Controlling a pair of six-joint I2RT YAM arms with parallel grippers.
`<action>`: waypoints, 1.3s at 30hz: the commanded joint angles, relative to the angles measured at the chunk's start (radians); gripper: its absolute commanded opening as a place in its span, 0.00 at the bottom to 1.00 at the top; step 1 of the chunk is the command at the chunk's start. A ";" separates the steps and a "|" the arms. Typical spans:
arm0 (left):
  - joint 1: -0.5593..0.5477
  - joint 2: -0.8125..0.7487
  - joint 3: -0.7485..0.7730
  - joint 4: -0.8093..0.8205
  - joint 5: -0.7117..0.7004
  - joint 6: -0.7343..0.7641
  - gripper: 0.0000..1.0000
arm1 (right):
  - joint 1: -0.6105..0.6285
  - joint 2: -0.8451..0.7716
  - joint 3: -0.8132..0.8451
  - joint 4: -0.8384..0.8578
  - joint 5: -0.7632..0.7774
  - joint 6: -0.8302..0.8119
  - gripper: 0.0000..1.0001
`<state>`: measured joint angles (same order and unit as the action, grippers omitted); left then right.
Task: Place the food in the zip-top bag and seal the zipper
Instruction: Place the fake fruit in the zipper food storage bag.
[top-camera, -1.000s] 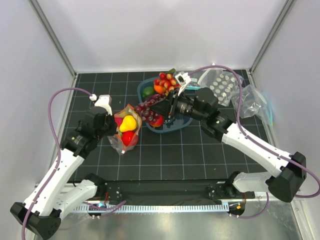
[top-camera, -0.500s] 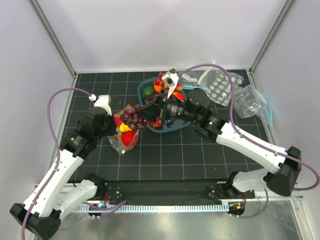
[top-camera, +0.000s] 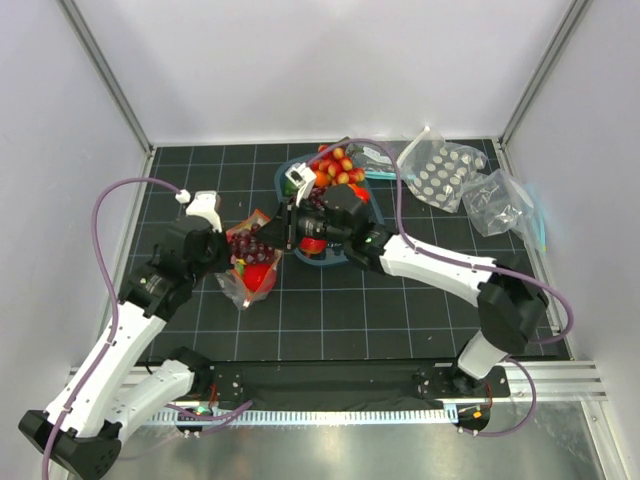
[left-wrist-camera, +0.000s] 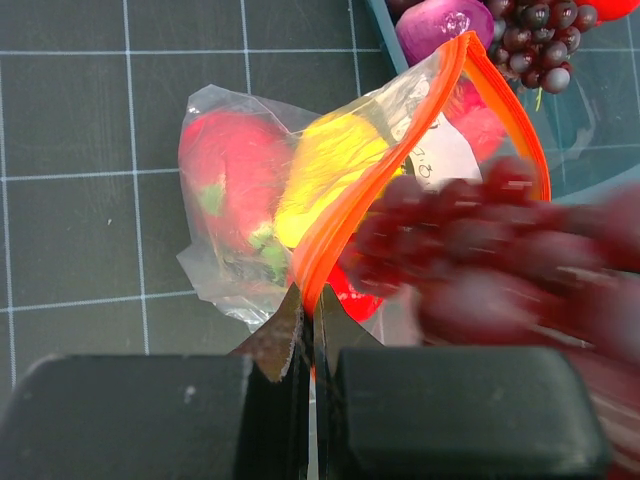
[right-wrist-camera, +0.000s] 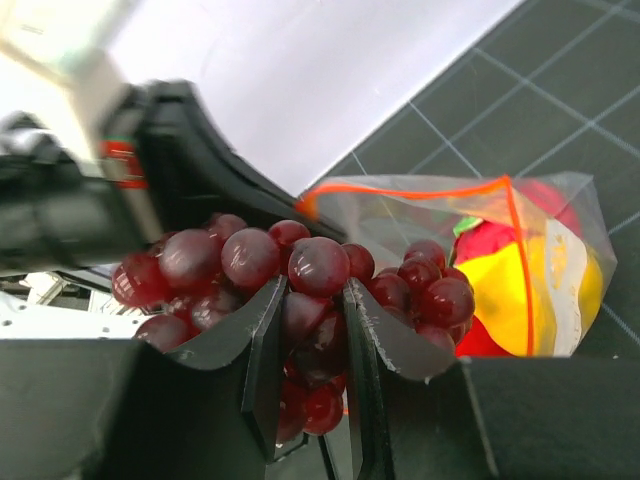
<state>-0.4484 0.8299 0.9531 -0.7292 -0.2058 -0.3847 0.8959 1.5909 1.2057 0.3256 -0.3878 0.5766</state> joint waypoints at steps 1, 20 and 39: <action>0.005 -0.018 -0.004 0.039 -0.014 0.006 0.00 | 0.006 0.037 0.025 0.131 -0.031 0.037 0.32; 0.005 -0.037 -0.004 0.039 -0.023 0.006 0.00 | 0.060 0.074 0.022 -0.028 0.125 -0.017 0.87; 0.005 -0.032 -0.005 0.039 -0.026 0.004 0.00 | 0.097 -0.195 -0.022 -0.373 0.296 -0.224 0.66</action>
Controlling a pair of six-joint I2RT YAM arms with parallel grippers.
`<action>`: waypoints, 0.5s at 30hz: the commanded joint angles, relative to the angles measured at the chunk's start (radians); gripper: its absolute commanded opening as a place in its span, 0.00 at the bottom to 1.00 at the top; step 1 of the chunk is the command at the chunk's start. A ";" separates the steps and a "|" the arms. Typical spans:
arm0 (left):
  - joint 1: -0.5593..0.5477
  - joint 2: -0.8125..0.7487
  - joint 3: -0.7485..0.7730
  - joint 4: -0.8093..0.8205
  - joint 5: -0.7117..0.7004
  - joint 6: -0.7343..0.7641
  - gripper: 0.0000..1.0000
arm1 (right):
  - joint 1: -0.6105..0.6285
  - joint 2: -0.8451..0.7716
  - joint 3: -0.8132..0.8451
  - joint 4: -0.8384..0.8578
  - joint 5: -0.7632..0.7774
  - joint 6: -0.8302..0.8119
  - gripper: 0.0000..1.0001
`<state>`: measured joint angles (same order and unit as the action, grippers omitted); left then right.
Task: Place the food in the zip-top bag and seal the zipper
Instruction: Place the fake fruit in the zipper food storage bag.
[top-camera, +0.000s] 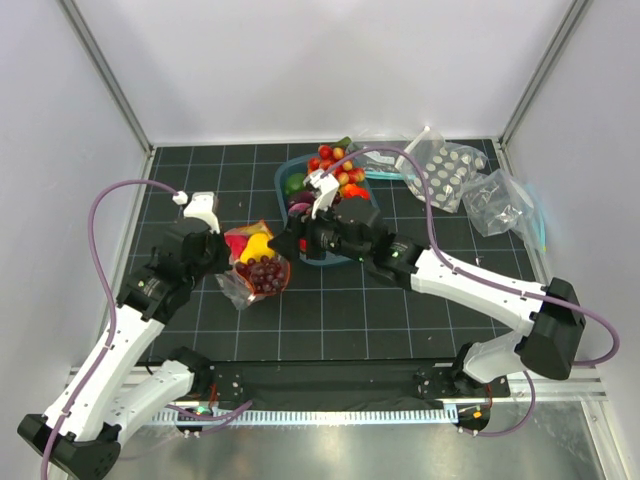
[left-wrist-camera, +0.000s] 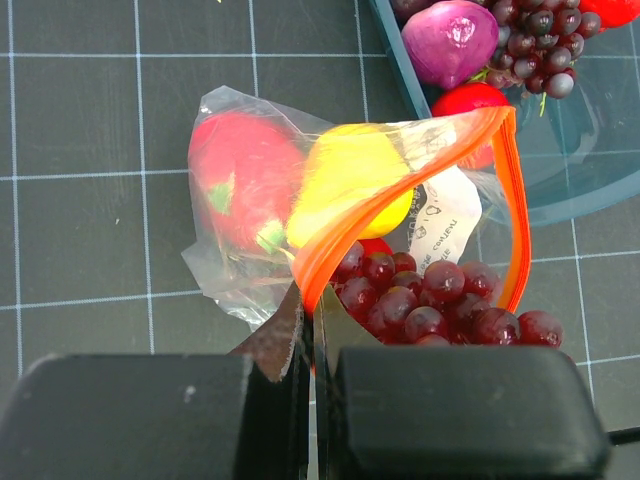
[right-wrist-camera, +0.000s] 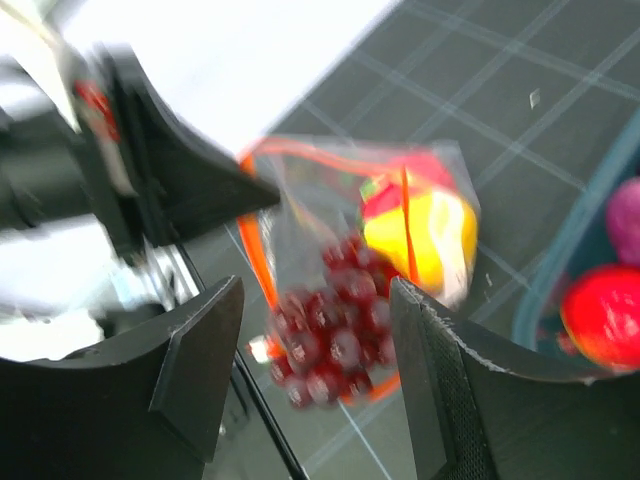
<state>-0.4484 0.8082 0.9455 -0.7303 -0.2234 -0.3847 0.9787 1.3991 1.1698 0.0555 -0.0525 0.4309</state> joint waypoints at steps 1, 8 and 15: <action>0.005 -0.010 0.003 0.040 -0.007 0.006 0.00 | 0.023 0.006 0.031 -0.140 -0.050 -0.095 0.67; 0.005 -0.011 0.003 0.040 -0.007 0.006 0.00 | 0.061 0.029 0.128 -0.436 -0.041 -0.211 0.71; 0.005 -0.011 0.003 0.040 -0.007 0.006 0.00 | 0.086 0.049 0.142 -0.551 -0.076 -0.279 0.79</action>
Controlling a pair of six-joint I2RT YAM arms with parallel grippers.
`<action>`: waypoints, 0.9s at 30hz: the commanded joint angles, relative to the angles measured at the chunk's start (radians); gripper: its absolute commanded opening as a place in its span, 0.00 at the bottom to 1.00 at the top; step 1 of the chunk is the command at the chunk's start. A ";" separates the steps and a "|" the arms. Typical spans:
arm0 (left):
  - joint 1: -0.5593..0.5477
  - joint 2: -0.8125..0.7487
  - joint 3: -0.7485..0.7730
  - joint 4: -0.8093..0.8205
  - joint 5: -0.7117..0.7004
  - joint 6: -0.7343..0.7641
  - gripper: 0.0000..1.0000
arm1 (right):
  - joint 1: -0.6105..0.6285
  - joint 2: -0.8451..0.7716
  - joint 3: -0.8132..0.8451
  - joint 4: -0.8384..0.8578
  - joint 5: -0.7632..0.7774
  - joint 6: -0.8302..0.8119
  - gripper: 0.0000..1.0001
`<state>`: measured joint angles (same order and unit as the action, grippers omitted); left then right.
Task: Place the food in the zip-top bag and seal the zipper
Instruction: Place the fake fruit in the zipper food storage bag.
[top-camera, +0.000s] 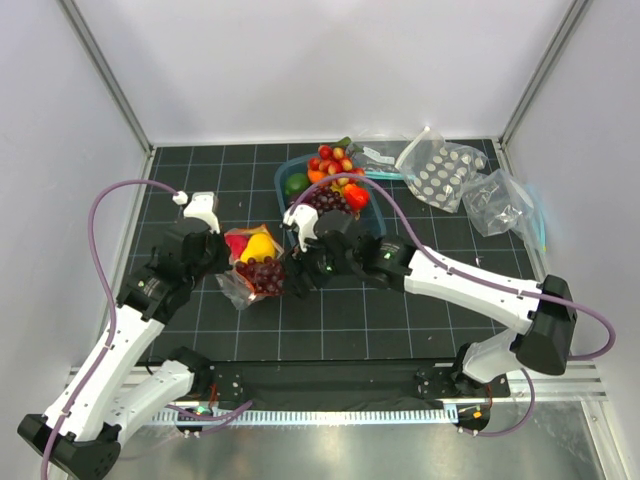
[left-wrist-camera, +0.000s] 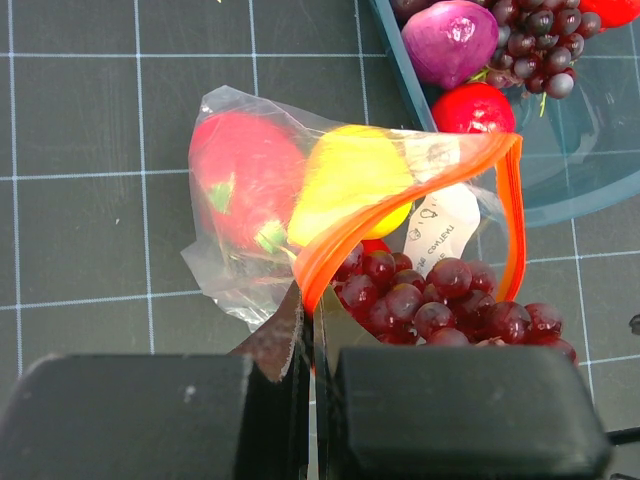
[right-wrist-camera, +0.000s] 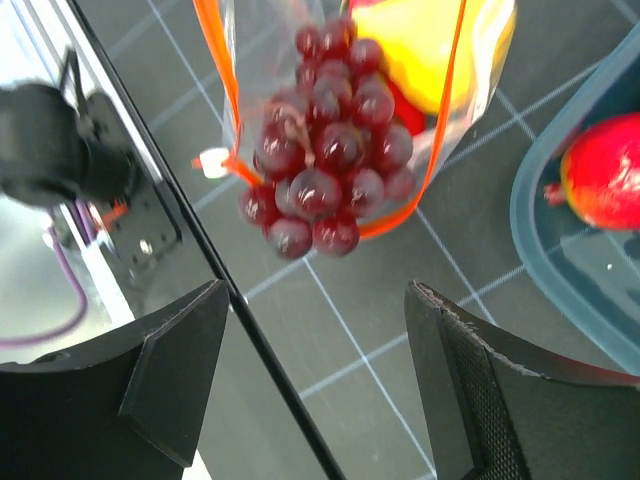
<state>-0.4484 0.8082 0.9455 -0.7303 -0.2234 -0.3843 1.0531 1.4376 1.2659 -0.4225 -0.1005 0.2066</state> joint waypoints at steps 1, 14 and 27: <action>0.004 -0.012 0.003 0.040 -0.005 0.005 0.00 | 0.013 0.021 0.050 -0.073 -0.034 -0.056 0.79; 0.004 -0.012 0.003 0.040 -0.001 0.007 0.00 | 0.038 0.271 0.245 0.034 0.044 0.011 0.45; 0.005 -0.014 0.003 0.042 -0.002 0.007 0.00 | 0.039 0.340 0.263 0.346 0.140 0.143 0.28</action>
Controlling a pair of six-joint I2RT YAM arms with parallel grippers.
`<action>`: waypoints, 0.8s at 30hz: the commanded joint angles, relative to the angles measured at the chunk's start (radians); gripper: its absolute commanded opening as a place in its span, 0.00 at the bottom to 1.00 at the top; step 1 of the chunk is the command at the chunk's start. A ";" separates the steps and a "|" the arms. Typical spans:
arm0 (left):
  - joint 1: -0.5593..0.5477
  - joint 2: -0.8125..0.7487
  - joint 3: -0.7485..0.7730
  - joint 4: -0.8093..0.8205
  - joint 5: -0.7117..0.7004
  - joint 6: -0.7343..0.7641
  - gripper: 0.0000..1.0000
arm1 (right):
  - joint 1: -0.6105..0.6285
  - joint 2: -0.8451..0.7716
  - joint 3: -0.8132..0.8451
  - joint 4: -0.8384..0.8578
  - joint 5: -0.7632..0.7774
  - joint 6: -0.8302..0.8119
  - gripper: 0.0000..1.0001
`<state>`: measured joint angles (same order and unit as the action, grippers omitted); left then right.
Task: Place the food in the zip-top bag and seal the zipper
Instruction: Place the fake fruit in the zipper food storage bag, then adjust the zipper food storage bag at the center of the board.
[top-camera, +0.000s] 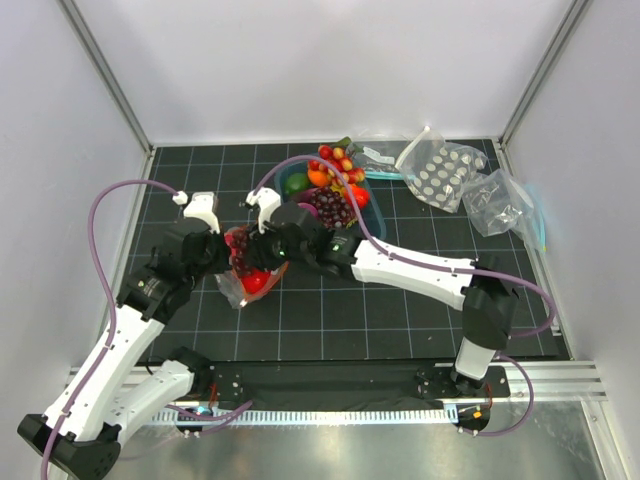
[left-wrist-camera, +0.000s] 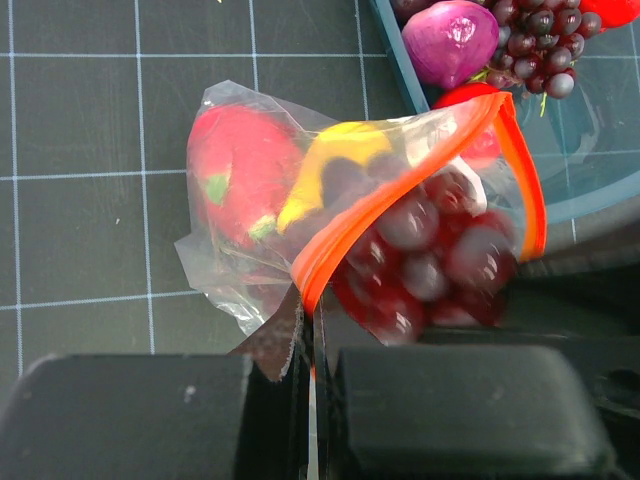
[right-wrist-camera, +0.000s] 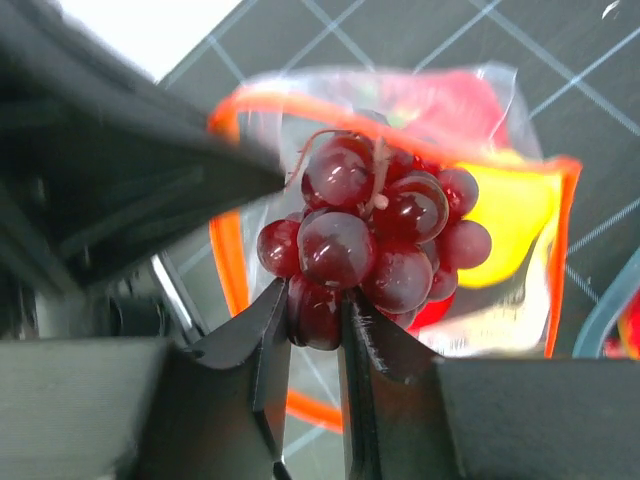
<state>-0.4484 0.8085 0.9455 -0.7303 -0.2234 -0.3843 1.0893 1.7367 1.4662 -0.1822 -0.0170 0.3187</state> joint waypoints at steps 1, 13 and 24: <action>0.005 -0.014 0.003 0.042 -0.004 0.007 0.00 | 0.001 0.053 0.063 0.099 0.063 0.033 0.36; 0.005 -0.017 0.004 0.039 -0.016 0.005 0.00 | 0.000 -0.080 -0.013 0.038 0.134 0.034 0.84; 0.005 -0.015 0.004 0.035 -0.021 0.005 0.00 | -0.002 -0.276 -0.101 -0.150 0.310 0.026 0.76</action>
<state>-0.4484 0.8066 0.9455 -0.7307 -0.2264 -0.3843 1.0893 1.4841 1.3678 -0.2447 0.1841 0.3466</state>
